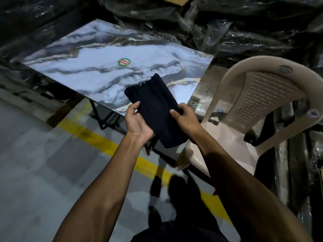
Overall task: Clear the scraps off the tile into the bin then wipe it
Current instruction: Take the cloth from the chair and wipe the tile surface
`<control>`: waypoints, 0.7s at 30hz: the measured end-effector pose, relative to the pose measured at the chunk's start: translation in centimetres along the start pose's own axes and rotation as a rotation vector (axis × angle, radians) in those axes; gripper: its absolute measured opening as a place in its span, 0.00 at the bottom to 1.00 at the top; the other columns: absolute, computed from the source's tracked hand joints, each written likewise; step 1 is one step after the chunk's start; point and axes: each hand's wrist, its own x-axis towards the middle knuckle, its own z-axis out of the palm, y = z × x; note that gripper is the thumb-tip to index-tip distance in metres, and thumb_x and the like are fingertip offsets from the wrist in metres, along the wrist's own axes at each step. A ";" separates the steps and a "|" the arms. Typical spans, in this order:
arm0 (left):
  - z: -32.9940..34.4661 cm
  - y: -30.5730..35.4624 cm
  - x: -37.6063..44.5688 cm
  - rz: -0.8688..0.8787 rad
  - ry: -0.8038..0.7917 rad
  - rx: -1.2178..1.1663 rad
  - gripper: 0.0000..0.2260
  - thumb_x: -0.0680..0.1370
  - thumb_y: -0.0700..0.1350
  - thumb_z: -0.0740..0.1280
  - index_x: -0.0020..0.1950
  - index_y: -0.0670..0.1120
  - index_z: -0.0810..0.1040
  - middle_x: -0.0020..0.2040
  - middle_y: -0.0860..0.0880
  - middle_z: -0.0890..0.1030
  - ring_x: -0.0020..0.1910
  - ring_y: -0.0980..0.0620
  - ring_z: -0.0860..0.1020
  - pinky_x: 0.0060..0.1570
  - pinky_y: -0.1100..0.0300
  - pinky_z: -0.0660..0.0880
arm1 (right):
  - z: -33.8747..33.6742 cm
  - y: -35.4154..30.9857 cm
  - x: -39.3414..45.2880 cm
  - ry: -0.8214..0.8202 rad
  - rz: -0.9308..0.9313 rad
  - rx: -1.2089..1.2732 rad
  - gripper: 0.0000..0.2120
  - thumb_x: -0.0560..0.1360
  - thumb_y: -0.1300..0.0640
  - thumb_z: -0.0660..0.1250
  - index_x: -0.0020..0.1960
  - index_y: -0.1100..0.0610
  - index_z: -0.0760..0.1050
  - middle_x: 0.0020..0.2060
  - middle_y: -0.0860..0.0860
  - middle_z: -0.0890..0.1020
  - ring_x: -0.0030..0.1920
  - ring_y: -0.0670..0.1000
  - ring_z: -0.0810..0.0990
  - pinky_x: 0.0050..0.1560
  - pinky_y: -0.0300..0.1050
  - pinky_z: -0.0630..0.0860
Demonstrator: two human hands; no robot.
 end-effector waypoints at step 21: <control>-2.9 2.8 9.2 0.057 0.400 0.912 0.07 0.81 0.41 0.60 0.46 0.45 0.76 0.41 0.43 0.83 0.26 0.45 0.80 0.20 0.62 0.70 | 4.4 -7.3 25.9 -0.129 -0.563 -0.757 0.20 0.77 0.53 0.64 0.68 0.48 0.71 0.67 0.48 0.75 0.69 0.54 0.69 0.70 0.54 0.56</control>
